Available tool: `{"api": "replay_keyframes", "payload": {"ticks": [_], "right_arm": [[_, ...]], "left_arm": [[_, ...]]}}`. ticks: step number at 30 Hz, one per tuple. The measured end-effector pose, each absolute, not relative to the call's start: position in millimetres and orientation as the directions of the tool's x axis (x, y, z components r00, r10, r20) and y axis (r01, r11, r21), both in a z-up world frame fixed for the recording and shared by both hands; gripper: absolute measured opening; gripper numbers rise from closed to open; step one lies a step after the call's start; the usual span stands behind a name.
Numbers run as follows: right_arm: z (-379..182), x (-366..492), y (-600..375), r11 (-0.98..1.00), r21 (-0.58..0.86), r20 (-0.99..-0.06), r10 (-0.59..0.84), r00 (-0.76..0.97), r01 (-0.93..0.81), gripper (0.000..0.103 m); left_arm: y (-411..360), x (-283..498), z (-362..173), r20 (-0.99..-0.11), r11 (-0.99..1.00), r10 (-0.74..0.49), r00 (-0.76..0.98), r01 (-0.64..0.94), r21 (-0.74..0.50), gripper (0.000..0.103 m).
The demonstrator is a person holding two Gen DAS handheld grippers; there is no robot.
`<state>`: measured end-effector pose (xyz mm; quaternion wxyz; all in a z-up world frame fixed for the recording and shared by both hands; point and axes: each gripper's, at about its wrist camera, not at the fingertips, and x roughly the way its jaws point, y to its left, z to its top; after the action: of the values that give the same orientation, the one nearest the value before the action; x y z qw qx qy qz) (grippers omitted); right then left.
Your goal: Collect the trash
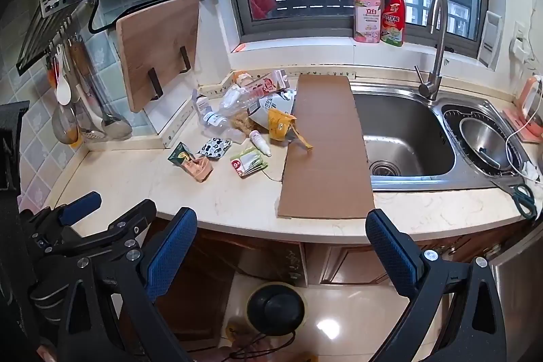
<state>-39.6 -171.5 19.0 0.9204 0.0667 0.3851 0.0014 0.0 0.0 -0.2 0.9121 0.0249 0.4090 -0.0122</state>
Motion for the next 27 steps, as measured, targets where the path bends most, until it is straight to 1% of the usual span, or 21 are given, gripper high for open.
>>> {"api": "replay_keyframes", "payload": {"ticks": [3, 4, 12, 16, 27], "right_arm": [[19, -39, -172, 0.991, 0.125, -0.711, 0.058, 0.701, 0.044, 0.101], [19, -38, -173, 0.990, 0.132, -0.712, 0.060, 0.700, 0.050, 0.101], [18, -33, -172, 0.992, 0.115, -0.710, 0.045, 0.703, 0.053, 0.101], [16, -31, -176, 0.992, 0.117, -0.712, 0.044, 0.701, 0.056, 0.101], [16, -27, -183, 0.989, 0.132, -0.708, 0.046, 0.705, 0.068, 0.101]], "left_arm": [[-1, -1, 0, -0.748, 0.999, -0.003, 0.663, 0.041, 0.032, 0.080], [4, 0, 0, -0.750, 0.999, -0.021, 0.661, 0.045, 0.012, 0.079], [-2, 5, -13, -0.752, 0.998, -0.024, 0.659, 0.060, 0.021, 0.075], [-6, 9, -8, -0.759, 0.997, -0.028, 0.650, 0.072, 0.026, 0.074], [-8, 11, -5, -0.764, 0.997, -0.028, 0.645, 0.073, 0.025, 0.074]]}}
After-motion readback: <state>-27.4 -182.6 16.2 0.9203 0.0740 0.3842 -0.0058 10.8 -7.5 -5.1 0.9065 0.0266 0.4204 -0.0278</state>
